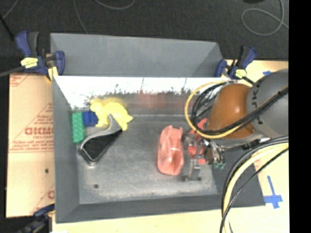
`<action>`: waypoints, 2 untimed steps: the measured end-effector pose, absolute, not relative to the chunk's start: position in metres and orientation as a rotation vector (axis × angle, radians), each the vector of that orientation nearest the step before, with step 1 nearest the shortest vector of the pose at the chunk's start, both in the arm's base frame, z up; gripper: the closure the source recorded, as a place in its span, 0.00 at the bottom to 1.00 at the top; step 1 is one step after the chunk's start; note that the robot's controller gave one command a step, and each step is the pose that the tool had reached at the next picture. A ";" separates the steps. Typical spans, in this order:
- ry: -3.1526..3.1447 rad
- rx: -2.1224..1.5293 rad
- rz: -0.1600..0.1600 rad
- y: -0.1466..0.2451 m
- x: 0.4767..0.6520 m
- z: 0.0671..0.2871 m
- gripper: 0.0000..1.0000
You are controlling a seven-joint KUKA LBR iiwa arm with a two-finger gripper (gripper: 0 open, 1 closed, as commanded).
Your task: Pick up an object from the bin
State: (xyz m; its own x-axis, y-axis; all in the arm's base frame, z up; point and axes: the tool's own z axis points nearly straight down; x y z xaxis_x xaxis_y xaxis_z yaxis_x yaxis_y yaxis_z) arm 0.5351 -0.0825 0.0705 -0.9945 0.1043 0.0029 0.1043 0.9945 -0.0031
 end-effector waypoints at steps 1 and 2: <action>-3.135 -0.161 0.004 -0.082 0.536 0.071 1.00; -3.134 -0.160 0.004 -0.082 0.535 0.070 0.00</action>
Offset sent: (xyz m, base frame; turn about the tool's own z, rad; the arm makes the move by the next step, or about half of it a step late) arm 0.0000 0.0000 0.0000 0.0000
